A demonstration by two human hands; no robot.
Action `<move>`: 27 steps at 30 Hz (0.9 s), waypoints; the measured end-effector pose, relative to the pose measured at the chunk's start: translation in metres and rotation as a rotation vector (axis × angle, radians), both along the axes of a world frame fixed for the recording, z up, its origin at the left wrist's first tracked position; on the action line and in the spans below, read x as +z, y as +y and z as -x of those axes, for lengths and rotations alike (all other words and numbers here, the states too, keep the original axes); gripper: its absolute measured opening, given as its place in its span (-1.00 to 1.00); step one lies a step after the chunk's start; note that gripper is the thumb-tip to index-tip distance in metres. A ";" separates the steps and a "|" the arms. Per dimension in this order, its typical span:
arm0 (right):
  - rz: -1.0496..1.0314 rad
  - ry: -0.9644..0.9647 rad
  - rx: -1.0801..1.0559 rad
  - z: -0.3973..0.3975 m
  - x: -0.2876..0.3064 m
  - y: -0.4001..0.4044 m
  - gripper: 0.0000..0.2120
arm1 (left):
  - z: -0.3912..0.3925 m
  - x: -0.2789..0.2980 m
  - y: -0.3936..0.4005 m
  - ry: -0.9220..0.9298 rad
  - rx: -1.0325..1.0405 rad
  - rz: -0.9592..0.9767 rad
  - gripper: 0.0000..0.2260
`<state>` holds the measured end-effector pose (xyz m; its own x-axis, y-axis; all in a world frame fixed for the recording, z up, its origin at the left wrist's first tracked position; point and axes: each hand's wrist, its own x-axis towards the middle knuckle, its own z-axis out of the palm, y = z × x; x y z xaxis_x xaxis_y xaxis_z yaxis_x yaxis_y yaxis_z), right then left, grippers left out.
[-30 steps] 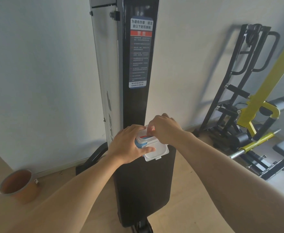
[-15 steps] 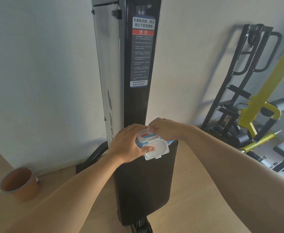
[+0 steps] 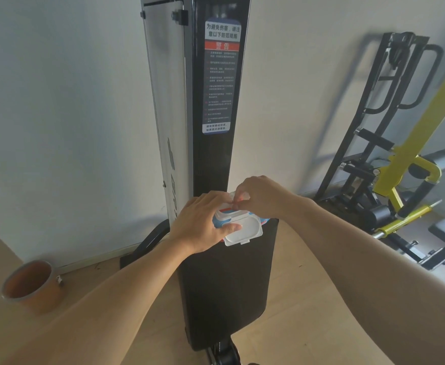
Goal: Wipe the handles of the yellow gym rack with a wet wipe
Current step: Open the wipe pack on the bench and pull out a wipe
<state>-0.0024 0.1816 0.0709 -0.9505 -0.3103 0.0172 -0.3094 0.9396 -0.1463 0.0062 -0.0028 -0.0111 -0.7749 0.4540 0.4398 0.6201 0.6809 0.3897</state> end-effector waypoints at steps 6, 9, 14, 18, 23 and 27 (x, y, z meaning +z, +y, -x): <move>-0.093 0.012 -0.027 -0.004 -0.005 -0.007 -0.80 | -0.001 0.000 0.001 0.004 0.012 -0.002 -0.53; -0.189 -0.055 0.021 -0.005 -0.010 -0.011 -0.72 | -0.002 0.001 0.001 0.004 0.020 -0.003 -0.53; 0.080 -0.246 -0.066 -0.001 0.003 -0.008 -0.73 | -0.002 0.001 0.001 0.001 0.037 0.000 -0.50; 0.391 -0.328 -0.193 0.002 0.009 -0.007 -0.82 | -0.002 -0.001 0.000 0.005 0.037 -0.001 -0.49; 0.477 -0.237 -0.320 0.006 0.010 -0.008 -0.88 | -0.001 -0.001 0.001 0.004 0.032 -0.006 -0.50; 0.509 -0.081 -0.268 0.003 0.006 -0.004 -0.81 | 0.000 -0.003 0.000 0.003 0.030 0.001 -0.52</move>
<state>-0.0055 0.1774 0.0770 -0.9992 -0.0308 0.0251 -0.0397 0.7885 -0.6138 0.0061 -0.0025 -0.0138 -0.7868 0.4313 0.4414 0.6007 0.6994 0.3873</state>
